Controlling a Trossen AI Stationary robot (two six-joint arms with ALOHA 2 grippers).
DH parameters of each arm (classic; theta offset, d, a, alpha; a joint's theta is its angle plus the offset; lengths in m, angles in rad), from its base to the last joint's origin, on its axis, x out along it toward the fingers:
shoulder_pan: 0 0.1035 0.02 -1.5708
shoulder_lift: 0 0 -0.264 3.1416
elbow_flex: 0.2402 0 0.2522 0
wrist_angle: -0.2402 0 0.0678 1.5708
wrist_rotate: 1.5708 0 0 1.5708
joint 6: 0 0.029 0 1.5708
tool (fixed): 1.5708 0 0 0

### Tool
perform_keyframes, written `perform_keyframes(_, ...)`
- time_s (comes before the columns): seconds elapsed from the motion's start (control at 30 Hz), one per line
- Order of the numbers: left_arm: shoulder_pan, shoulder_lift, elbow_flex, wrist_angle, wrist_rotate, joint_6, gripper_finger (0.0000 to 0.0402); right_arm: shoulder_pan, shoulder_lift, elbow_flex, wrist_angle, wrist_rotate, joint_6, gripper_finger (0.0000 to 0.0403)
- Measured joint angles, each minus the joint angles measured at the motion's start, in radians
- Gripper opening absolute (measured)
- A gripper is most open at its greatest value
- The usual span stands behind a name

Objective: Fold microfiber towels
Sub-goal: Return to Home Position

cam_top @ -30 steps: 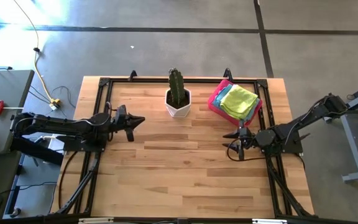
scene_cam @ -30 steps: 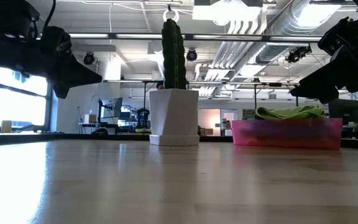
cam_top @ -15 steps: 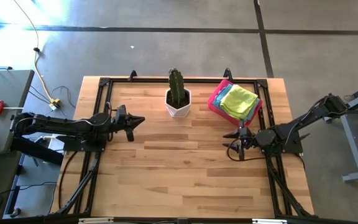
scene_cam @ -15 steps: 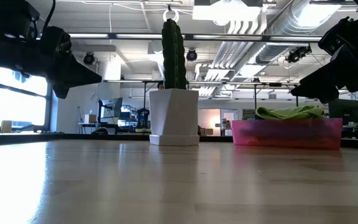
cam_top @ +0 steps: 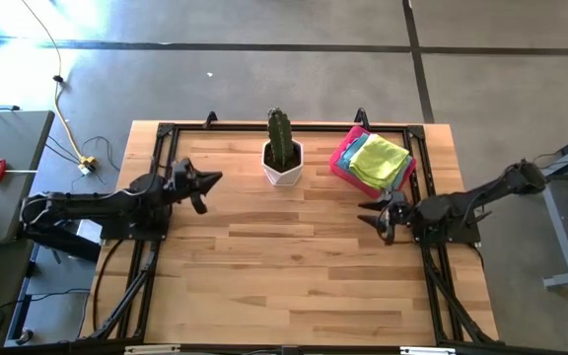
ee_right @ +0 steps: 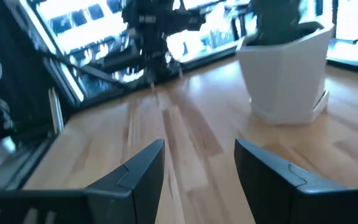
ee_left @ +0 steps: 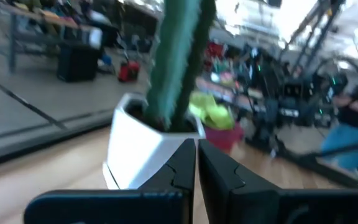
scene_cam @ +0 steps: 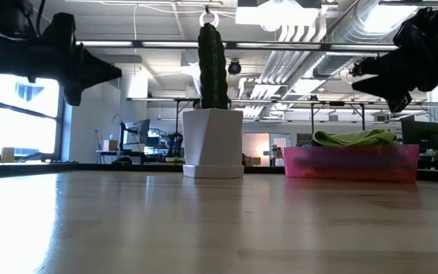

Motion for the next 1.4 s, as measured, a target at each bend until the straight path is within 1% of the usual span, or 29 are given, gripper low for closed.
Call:
perform_keyframes(0.2,0.073,-0.081,0.0,0.0,-0.001,0.0,0.001,-0.086,-0.101,0.0,0.0,0.0,0.0,0.0188)
perform_keyframes(0.4,0.139,-0.139,0.0,0.001,-0.002,0.0,0.001,-0.214,-0.168,0.0,0.0,0.0,0.0,0.0188)
perform_keyframes(0.67,0.203,-0.21,0.0,0.0,-0.003,0.0,0.001,-0.434,-0.233,0.0,-0.001,0.0,0.0,0.0188)
perform_keyframes(1.03,0.255,-0.284,0.0,0.0,-0.003,0.0,0.001,-0.771,-0.348,0.0,-0.053,0.001,0.0,0.0188)
perform_keyframes(1.23,0.285,-0.32,0.0,0.0,-0.003,0.0,0.001,-0.921,-0.347,0.001,-0.076,0.001,0.0,0.0188)
perform_keyframes(1.4,0.325,-0.349,0.0,0.0,-0.003,0.0,0.001,-1.021,-0.347,0.001,-0.114,0.001,0.0,0.0188)
